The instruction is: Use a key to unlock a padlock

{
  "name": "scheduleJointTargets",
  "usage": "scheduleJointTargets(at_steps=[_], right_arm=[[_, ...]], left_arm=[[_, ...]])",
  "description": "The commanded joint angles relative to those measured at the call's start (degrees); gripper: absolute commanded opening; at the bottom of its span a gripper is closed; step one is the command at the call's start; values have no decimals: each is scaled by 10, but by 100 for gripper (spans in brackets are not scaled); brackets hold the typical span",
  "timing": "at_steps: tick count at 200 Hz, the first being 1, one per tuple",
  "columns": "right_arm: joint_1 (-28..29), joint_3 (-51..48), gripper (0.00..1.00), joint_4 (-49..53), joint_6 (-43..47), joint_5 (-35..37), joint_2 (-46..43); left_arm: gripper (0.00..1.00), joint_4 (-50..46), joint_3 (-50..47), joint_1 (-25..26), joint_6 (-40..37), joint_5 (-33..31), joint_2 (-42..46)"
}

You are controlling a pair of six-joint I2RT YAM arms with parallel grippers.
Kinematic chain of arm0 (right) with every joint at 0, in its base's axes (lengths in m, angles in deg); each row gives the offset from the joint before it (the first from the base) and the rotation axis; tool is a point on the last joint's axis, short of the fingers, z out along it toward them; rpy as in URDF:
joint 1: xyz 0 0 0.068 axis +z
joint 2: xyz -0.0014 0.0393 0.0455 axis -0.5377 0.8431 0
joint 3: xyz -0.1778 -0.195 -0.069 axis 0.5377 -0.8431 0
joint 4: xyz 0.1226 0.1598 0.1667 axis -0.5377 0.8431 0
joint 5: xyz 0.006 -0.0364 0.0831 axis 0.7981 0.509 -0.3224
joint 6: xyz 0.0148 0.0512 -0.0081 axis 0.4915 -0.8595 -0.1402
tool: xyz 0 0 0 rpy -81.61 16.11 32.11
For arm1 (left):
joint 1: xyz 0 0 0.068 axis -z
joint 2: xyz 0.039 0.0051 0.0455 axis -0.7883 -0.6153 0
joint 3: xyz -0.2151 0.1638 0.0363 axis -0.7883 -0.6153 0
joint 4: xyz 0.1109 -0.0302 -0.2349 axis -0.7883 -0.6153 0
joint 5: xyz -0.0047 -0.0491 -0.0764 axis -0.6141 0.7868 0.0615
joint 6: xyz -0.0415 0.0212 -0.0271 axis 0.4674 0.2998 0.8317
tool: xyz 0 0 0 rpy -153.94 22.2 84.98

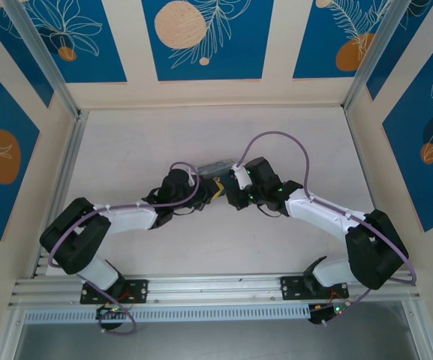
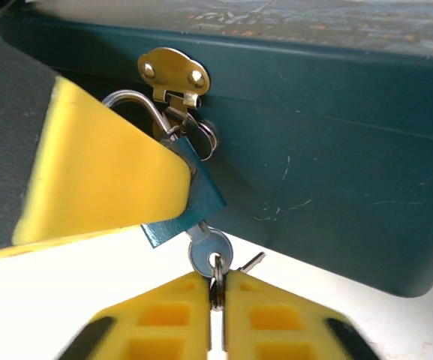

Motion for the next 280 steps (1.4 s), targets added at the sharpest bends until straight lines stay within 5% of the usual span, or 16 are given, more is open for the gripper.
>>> scheduleJointTargets(at_steps=[1,67,151,192,220,280], right_arm=[[-7,0,36,-8,-4,-51,-32],[-53,-99,62,-2,-116,-82,-161],[-30,-190,68,-113,-320,-58,-167],[-15,-203,68,-141,-359,-28,-134],[-8,-206,69,-156,-371,-11,-115],[-19,-179,69,-169,-353,4,-55]], left_arm=[[0,15,14,2,-13,22,-7],[0,-91,37,3,-144,44,-11],[0,-43,25,40,-182,50,-107],[42,-32,2,45,-185,22,-93],[68,-109,-9,44,-217,-22,-13],[97,-298,10,31,-285,-116,153]])
